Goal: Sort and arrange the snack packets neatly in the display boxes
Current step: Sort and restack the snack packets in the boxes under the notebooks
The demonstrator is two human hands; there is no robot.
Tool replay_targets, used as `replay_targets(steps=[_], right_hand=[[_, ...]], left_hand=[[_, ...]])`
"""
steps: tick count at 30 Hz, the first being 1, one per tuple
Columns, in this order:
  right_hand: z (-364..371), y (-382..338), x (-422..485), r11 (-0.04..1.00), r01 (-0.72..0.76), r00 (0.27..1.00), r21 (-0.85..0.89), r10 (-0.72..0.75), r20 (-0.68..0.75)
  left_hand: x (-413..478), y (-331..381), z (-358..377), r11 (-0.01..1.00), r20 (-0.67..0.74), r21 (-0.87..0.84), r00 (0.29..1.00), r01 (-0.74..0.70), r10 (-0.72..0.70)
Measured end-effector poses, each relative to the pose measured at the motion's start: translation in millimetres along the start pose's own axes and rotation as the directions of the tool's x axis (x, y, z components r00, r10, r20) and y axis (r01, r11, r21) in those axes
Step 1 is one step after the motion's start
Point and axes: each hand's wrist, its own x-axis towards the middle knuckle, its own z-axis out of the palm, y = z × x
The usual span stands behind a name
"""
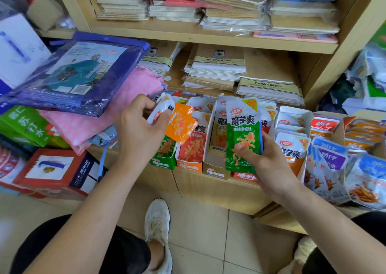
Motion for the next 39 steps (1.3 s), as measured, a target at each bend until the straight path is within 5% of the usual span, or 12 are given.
replay_targets(steps=[5, 10, 13, 18, 24, 28, 35, 39], right_hand=[[0.4, 0.7, -0.5, 1.000, -0.001, 1.000, -0.018, 0.001, -0.004], [-0.2, -0.3, -1.5, 1.000, -0.002, 1.000, -0.012, 0.003, 0.012], [-3.0, -0.6, -2.9, 1.000, -0.002, 1.000, -0.009, 0.002, 0.021], [-5.7, -0.5, -2.4, 1.000, 0.000, 1.000, 0.009, -0.001, 0.020], [-5.5, -4.0, -4.7, 1.000, 0.001, 1.000, 0.020, -0.001, 0.018], [-5.4, -4.4, -6.1, 1.000, 0.003, 1.000, 0.013, -0.003, 0.021], [-6.6, -2.6, -5.9, 1.000, 0.001, 1.000, 0.010, -0.002, 0.020], [-6.7, -2.3, -5.3, 1.000, -0.001, 1.000, 0.016, 0.001, 0.019]], left_hand=[[-15.0, 4.2, 9.8, 0.995, 0.117, 0.095, 0.993, -0.038, 0.027], [-18.3, 5.4, 12.4, 0.998, 0.190, 0.004, 0.980, -0.062, 0.060], [-25.0, 1.5, 13.8, 0.991, 0.172, -0.019, 0.976, -0.133, 0.135], [-36.5, -8.3, 24.5, 0.954, 0.005, 0.194, 0.972, -0.229, 0.233], [-46.6, -13.2, 27.2, 0.949, -0.034, 0.310, 0.997, -0.058, 0.073], [-39.7, -10.5, 15.9, 0.951, 0.133, 0.304, 0.986, 0.055, -0.100], [-24.1, 2.0, 18.6, 0.821, 0.301, 0.571, 0.938, -0.033, -0.172], [-0.8, -7.3, 32.8, 0.918, 0.365, 0.396, 0.920, -0.015, -0.143]])
